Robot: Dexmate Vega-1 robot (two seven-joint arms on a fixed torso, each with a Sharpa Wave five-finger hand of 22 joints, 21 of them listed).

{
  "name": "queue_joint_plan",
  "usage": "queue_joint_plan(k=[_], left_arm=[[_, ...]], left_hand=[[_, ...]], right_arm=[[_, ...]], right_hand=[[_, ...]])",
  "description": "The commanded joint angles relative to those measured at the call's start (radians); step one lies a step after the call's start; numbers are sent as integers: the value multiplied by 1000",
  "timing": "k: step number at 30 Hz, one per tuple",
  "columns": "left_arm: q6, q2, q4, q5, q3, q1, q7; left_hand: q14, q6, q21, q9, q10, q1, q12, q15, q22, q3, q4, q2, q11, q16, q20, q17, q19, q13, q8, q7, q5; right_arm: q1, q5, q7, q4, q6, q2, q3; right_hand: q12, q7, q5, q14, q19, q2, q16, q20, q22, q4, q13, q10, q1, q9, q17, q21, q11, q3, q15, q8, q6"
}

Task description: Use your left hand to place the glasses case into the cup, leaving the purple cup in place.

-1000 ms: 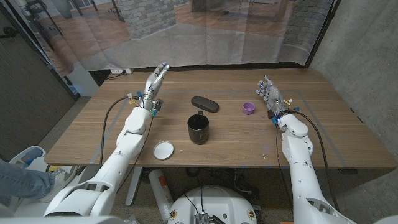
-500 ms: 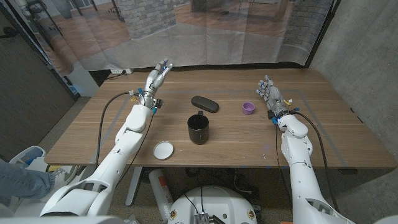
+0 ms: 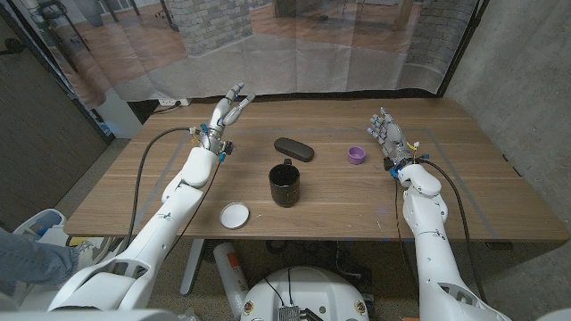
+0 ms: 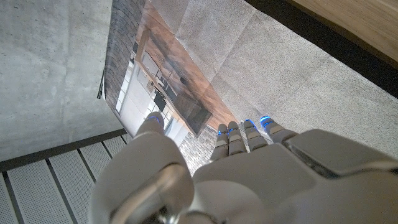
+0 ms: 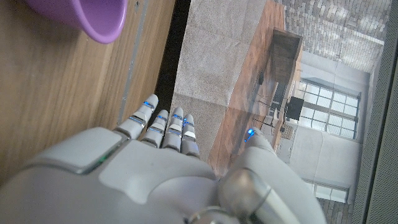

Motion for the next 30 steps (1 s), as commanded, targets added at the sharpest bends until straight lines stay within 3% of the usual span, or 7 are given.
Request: queue_joint_plan(k=[1,11,30], left_arm=[[57,45,-58,88,27,4,33],[135,83,-141,175,53,19,52],[233,143,-240,274,97,27,30]], left_hand=[[-9,2,-2,6,1,19,-4,-1,2,4,-12,0,-5,-7,0,1,-10,6,-3,-4,4],[-48,-24,-9,7,-27,58,-18,5,3,11,-37,-1,-7,-20,0,2,-32,7,-17,-3,1],[-61,-52,-12,8,-44,92,-24,8,5,14,-58,-8,-10,-19,6,3,-47,8,-26,-7,-4]], right_arm=[[-1,6,-3,-4,7,5,4],[-5,14,-4,-11,15,5,6],[-20,35,0,-21,19,8,11]], right_hand=[[-1,0,-2,12,7,7,5,-29,5,-5,5,7,-1,1,2,-1,2,3,0,2,5],[-1,-1,-3,11,8,8,4,-30,6,-6,5,9,0,1,2,-5,0,3,-2,4,14],[-2,-4,-4,12,10,11,3,-30,6,-9,5,11,1,1,1,-11,-5,2,-3,3,16]])
